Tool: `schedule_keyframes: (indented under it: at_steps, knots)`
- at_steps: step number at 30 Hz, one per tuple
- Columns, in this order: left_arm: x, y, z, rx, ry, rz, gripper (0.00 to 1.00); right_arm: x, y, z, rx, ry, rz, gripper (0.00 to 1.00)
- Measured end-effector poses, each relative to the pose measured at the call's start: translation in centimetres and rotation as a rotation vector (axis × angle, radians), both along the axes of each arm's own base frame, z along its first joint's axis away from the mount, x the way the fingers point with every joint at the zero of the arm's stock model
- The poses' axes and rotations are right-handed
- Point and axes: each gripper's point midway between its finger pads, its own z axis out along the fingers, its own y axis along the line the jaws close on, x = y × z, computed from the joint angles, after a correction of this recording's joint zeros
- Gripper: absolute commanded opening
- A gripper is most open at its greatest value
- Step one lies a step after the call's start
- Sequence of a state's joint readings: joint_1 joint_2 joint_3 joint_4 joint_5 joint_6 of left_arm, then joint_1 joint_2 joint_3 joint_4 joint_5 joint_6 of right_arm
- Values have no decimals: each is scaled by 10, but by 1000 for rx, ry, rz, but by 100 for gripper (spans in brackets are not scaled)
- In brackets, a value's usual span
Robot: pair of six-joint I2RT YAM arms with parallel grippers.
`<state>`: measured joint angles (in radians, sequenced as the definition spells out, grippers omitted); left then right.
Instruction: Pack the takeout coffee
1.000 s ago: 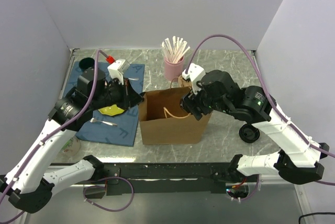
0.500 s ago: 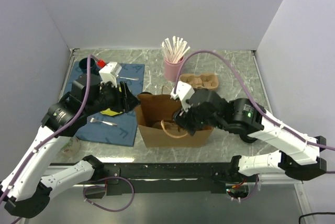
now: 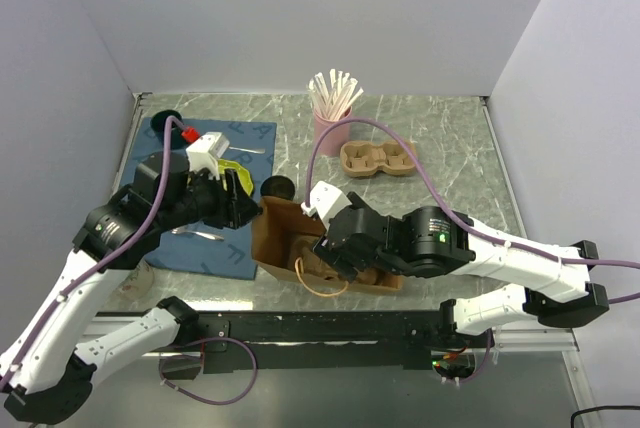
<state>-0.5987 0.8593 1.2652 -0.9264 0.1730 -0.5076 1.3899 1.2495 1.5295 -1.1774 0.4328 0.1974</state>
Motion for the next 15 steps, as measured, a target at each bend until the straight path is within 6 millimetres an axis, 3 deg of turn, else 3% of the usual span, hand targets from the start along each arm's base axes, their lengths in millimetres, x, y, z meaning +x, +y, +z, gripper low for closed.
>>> schedule_keyframes:
  at_steps: [4,7,9,15]
  knots:
    - [4,-10,-3,-1,3,-41,20,2,-2,0,-8,-18,-17,58]
    - [9,-18,-5,-5,0,-71,5,5,-4,1,-14,-35,-30,58]
    - [11,-23,-4,-10,-9,-96,1,7,-5,3,-16,-52,-36,58]
    - [25,-36,5,-23,-96,-149,1,23,-6,7,-66,-141,-50,58]
